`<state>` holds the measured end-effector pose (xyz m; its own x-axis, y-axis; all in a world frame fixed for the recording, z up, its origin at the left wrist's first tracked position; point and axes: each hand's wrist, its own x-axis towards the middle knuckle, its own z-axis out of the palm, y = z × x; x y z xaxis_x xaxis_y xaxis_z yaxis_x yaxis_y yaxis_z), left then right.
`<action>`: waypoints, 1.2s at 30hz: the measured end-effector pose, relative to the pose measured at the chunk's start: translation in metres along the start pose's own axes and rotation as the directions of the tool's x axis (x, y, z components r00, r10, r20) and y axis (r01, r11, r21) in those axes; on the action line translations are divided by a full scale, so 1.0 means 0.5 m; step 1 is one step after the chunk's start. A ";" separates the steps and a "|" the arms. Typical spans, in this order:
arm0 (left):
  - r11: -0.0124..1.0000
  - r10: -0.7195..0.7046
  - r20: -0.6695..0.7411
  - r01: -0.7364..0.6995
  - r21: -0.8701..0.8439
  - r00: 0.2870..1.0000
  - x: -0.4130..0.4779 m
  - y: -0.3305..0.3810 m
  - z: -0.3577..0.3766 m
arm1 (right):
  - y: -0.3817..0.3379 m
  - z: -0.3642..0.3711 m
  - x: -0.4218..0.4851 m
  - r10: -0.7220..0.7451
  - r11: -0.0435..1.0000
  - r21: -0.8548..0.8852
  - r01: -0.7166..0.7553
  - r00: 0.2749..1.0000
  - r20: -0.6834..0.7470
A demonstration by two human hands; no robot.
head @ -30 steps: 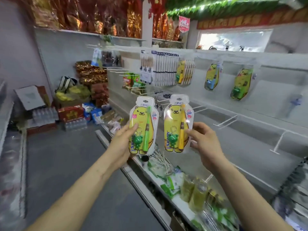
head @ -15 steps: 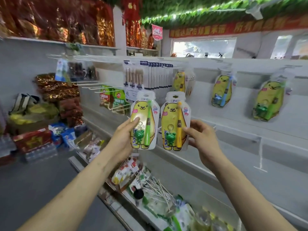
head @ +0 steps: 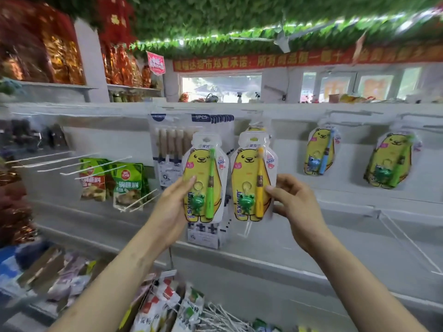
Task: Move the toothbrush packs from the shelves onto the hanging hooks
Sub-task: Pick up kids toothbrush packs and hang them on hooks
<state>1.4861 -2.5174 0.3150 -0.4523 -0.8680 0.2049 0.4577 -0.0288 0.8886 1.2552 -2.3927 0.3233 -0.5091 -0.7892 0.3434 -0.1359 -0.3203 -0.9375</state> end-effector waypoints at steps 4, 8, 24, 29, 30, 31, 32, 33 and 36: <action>1.000 -0.010 0.124 0.011 -0.002 0.992 0.034 0.023 -0.031 | -0.018 0.050 0.013 -0.031 0.999 -0.015 0.030 0.996 -0.086; 0.998 -0.052 0.184 0.056 -0.021 0.982 0.057 0.028 -0.060 | -0.039 0.078 0.021 -0.018 1.000 -0.023 0.015 0.986 -0.167; 0.992 -0.080 0.244 0.102 -0.079 0.967 0.101 0.034 -0.067 | -0.025 0.095 0.123 0.035 0.993 -0.093 -0.066 0.954 -0.298; 0.992 -0.078 0.230 0.100 -0.083 0.970 0.091 0.024 -0.055 | 0.018 0.077 0.246 0.106 0.984 -0.092 -0.150 0.924 -0.368; 0.991 -0.081 0.227 0.102 -0.082 0.970 0.089 0.022 -0.054 | 0.025 0.074 0.266 0.126 0.982 -0.081 -0.169 0.917 -0.379; 0.992 -0.082 0.224 0.102 -0.080 0.971 0.086 0.021 -0.054 | 0.031 0.072 0.281 0.143 0.981 -0.069 -0.183 0.910 -0.389; 0.992 -0.083 0.218 0.102 -0.078 0.972 0.085 0.020 -0.053 | 0.037 0.071 0.295 0.158 0.979 -0.055 -0.195 0.905 -0.396; 0.992 -0.084 0.213 0.103 -0.075 0.973 0.084 0.019 -0.053 | 0.042 0.070 0.306 0.168 0.978 -0.043 -0.202 0.901 -0.399; 0.991 -0.091 0.190 0.107 -0.074 0.977 0.081 0.017 -0.051 | 0.061 0.070 0.337 0.197 0.974 -0.021 -0.223 0.896 -0.399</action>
<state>1.4909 -2.5655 0.3204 -0.6295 -0.7515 0.1973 0.4624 -0.1583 0.8724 1.1948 -2.5537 0.3546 -0.8218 -0.5608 0.1009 -0.0365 -0.1248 -0.9915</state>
